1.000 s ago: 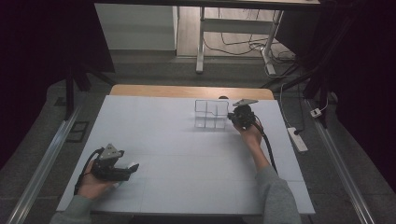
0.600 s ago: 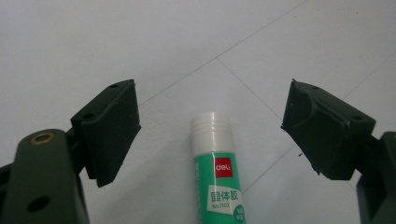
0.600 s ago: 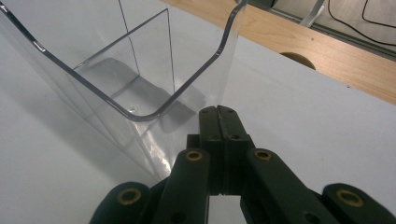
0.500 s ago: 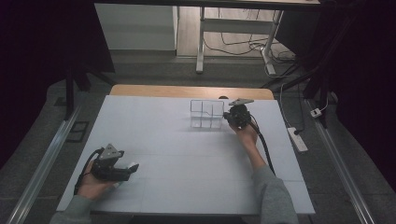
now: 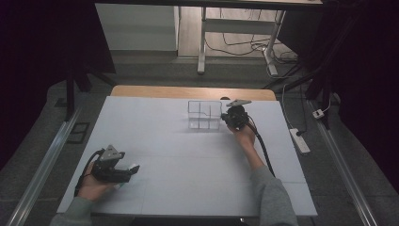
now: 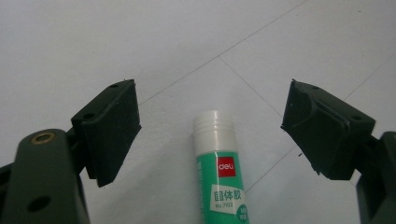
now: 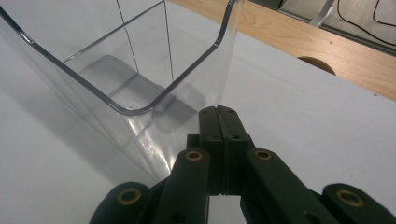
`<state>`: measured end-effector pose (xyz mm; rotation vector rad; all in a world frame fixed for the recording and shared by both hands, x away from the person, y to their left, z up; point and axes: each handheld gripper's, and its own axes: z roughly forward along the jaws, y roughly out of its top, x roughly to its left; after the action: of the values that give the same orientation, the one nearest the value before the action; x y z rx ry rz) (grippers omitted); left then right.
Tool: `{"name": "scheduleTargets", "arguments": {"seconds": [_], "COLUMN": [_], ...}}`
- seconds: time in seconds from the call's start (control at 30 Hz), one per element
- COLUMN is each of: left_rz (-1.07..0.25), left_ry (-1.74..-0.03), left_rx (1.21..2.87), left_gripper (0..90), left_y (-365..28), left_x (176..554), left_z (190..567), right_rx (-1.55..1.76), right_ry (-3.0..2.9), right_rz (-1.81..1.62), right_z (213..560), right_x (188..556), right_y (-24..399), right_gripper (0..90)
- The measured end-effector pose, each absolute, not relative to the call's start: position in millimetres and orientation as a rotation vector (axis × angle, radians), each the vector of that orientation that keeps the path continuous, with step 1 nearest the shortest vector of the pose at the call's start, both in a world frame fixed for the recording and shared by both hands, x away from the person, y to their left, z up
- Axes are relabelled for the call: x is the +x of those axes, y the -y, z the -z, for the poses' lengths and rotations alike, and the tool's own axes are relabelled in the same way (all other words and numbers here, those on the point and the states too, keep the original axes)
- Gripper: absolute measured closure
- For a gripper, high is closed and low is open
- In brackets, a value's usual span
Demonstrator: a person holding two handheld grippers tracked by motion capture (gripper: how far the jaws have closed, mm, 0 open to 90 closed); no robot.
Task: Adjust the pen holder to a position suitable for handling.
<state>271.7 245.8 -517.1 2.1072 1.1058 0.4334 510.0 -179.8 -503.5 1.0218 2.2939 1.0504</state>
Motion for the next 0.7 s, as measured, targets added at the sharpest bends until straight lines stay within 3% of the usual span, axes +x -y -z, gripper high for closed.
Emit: {"name": "scheduleTargets", "arguments": {"seconds": [0.7], "left_rz": [-0.426], "left_ry": [-1.109], "left_rx": [2.104], "left_gripper": [18.8], "left_y": [-248], "left_x": [272], "left_z": [518], "right_rx": [0.992], "right_ry": [-2.327], "right_rz": [-1.050], "right_z": [503], "right_x": [506], "right_y": [172], "right_gripper": [89.4]}}
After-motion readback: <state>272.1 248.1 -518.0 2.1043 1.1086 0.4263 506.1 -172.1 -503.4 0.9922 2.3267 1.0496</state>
